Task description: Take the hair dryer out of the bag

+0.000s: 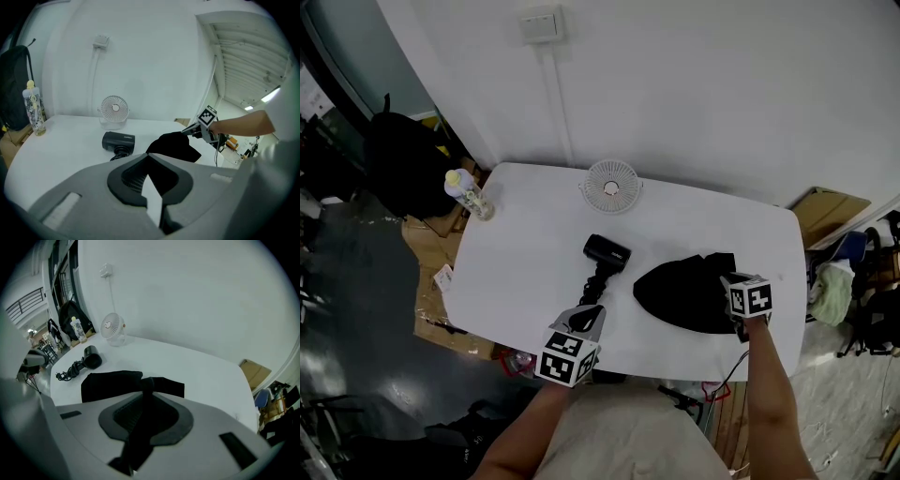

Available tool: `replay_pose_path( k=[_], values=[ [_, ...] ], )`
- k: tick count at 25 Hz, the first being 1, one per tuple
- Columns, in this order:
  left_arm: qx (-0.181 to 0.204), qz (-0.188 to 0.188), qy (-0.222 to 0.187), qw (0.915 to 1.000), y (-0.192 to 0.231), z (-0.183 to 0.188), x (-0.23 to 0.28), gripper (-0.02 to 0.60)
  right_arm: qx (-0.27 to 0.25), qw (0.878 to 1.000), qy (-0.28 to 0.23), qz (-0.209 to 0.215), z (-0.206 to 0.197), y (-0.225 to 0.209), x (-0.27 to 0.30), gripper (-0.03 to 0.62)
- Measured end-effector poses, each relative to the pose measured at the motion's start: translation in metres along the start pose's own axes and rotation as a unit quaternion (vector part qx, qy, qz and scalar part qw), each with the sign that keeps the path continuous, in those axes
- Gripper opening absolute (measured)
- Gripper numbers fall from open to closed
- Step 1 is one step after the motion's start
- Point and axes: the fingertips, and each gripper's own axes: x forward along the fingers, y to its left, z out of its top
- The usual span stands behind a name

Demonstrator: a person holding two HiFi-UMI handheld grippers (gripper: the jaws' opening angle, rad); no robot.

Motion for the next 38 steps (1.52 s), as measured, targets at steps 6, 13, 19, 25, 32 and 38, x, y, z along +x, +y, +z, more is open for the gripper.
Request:
replay_pose_path(
  k=[6,13,19,25,32,38],
  values=[
    [-0.007,-0.016,0.0,0.9999,-0.008,0.001,0.003,0.009,0.036,0.999,-0.032,0.01,0.008,0.0,-0.01,0.083],
    [-0.013,-0.025,0.006,0.9996,-0.014,-0.005,0.006,0.009,0.069,0.992,-0.102,0.042,0.02,0.031,-0.037,0.089],
    [-0.009,-0.029,0.009,0.9995,-0.017,-0.005,0.008,0.009,0.094,0.983,-0.139,0.077,0.027,0.069,-0.054,0.089],
    [-0.003,-0.037,0.007,0.9993,-0.021,0.0,0.008,0.009,0.076,0.981,-0.138,0.116,0.02,0.115,-0.061,0.064],
    [0.001,-0.038,0.009,0.9992,-0.022,0.001,0.006,0.009,0.078,0.976,-0.151,0.135,0.011,0.151,-0.072,0.038],
    [0.004,-0.043,0.01,0.999,-0.025,-0.001,0.005,0.009,0.071,0.972,-0.155,0.162,0.009,0.187,-0.08,0.029]
  ],
)
